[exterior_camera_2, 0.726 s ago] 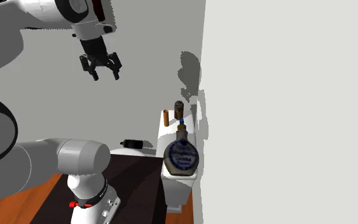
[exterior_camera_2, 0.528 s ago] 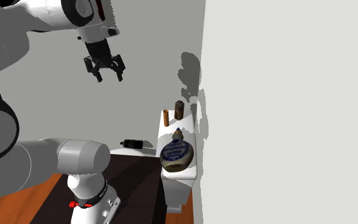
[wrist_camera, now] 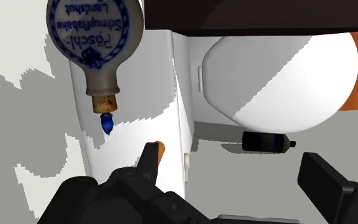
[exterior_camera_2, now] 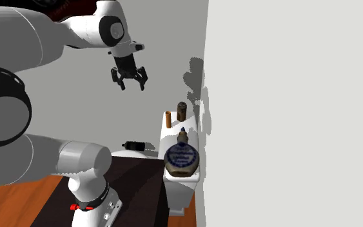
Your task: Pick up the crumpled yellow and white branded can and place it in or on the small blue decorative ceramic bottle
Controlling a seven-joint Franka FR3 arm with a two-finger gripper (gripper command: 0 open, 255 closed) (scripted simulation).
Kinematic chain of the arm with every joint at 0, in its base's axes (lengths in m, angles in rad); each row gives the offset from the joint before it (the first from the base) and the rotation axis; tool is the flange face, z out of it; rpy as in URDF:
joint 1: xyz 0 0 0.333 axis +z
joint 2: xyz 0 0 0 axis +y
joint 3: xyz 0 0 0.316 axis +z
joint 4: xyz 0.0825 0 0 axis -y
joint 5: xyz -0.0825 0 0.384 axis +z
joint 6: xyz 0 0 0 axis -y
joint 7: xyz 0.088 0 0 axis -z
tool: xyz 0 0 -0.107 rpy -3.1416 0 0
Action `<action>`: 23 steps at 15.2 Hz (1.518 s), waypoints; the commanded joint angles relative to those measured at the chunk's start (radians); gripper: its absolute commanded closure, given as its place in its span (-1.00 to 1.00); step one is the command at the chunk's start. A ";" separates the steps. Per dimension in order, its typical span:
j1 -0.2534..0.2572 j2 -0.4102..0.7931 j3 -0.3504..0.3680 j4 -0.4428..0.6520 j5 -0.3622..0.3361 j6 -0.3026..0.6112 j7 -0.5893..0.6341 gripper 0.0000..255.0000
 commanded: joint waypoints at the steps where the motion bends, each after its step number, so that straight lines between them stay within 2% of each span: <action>1: -0.002 0.054 -0.026 -0.007 -0.003 0.073 -0.017 -1.00; 7: -0.010 0.231 -0.117 0.008 0.006 0.263 -0.099 -1.00; 12: -0.009 0.406 -0.187 0.059 0.057 0.403 -0.187 -1.00; 18: -0.017 0.641 -0.244 0.169 0.189 0.532 -0.328 -1.00; 23: -0.060 0.845 -0.242 0.301 0.333 0.592 -0.457 -1.00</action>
